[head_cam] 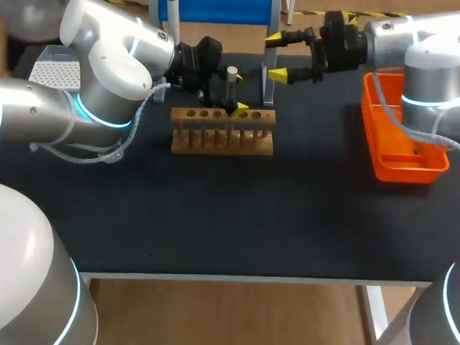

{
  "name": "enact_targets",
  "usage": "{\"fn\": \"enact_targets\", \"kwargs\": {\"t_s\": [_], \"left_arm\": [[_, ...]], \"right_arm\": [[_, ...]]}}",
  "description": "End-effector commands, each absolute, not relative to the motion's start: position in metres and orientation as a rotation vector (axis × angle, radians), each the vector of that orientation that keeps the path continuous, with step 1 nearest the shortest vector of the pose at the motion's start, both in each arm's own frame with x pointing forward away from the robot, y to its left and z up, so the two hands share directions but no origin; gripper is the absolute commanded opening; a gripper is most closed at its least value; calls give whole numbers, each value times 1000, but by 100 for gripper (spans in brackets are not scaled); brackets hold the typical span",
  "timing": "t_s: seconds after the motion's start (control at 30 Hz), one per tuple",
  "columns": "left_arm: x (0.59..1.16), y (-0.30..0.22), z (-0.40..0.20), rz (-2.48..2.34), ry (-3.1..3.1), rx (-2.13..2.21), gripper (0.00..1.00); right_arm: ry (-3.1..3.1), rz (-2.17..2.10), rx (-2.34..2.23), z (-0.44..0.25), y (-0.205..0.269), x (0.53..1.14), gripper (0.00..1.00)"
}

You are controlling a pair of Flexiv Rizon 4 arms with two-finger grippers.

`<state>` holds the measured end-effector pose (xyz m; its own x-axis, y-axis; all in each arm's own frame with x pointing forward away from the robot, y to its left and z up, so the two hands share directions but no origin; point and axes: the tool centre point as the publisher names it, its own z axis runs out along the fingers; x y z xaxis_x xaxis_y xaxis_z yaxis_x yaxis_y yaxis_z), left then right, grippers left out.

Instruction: Invert the test tube, pick up the pipette, mount the tip to pipette, aspirate from beaker and dispense into the tube, eject the tip, return the pipette, and cap with the stopper.

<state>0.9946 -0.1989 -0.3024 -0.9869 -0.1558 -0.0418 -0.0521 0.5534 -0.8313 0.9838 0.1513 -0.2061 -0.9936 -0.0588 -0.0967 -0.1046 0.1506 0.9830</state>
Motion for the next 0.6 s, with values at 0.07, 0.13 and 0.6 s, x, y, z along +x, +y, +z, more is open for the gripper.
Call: {"fn": "enact_targets", "kwargs": {"t_s": [0.07, 0.13, 0.6], "left_arm": [[995, -199, -302, -1421, 2672, -180, 100], [995, -199, -302, -1421, 2672, -180, 100], [995, -199, -302, -1421, 2672, -180, 100]], "right_arm": [[2387, 1920, -88, -219, 120, 970, 100], [2412, 1866, -73, -228, 113, 968, 100], [2412, 1866, -73, -228, 113, 968, 100]]}}
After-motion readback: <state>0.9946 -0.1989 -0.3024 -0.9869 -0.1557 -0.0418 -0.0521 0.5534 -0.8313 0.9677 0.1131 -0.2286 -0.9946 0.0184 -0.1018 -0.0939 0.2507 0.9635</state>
